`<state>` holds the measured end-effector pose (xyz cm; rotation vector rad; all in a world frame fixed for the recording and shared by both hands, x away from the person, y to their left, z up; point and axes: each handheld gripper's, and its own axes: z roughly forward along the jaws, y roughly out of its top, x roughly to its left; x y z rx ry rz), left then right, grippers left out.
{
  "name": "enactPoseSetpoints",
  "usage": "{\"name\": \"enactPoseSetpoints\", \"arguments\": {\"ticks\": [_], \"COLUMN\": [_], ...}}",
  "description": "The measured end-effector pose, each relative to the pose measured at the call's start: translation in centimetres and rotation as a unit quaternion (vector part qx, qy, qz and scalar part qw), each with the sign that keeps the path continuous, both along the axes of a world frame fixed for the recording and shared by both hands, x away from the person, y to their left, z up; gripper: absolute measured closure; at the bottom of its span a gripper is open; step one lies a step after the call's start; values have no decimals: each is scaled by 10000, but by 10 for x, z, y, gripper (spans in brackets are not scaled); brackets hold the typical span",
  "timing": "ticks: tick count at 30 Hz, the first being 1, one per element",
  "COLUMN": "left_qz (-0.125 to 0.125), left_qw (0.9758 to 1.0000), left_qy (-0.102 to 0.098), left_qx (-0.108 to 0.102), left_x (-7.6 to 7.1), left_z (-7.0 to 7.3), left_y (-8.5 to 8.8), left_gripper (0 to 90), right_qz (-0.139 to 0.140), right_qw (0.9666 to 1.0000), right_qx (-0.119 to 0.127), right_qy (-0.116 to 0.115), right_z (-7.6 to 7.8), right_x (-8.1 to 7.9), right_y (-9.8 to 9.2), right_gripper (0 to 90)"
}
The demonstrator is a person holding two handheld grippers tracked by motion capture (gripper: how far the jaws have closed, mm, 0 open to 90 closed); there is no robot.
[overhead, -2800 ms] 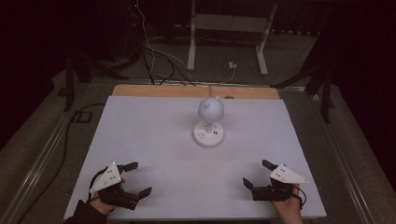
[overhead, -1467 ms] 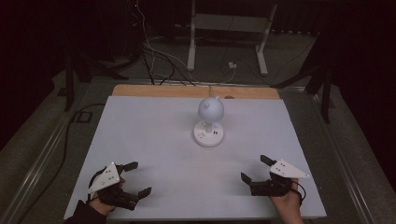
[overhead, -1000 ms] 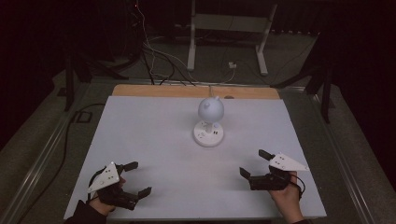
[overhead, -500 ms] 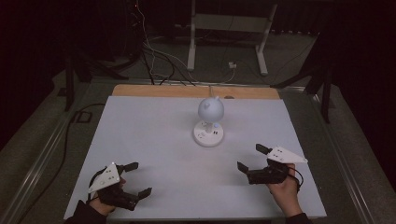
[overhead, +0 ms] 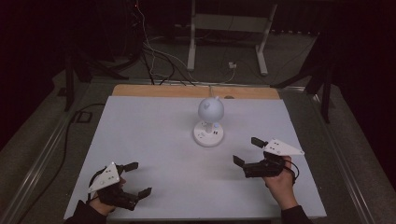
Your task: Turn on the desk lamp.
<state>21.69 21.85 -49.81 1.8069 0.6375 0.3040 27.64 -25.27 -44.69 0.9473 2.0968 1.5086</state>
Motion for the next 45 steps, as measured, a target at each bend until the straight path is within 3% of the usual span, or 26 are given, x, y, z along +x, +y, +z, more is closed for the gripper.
{"name": "enactPoseSetpoints", "arguments": {"ticks": [22, 33, 39, 45], "left_qz": [11, 35, 44, 41], "left_qw": [10000, 10000, 10000, 9999], "left_qy": [8, 22, 37, 63], "left_qx": [-25, -55, -58, -70], "left_x": [0, 0, 0, 0], "left_z": [0, 1, 1, 1], "left_y": [0, 2, 2, 3], "left_gripper": [4, 4, 4, 4], "right_qz": [349, 521, 437, 293], "right_qw": [9993, 9981, 9979, 9983], "right_qx": [42, -186, -323, -263], "right_qy": [124, 288, 339, 430], "right_z": [7, 2, -1, -8], "right_x": [19, 29, 35, 43], "right_y": [33, 52, 61, 67], "right_gripper": [0, 0, 0, 0]}}
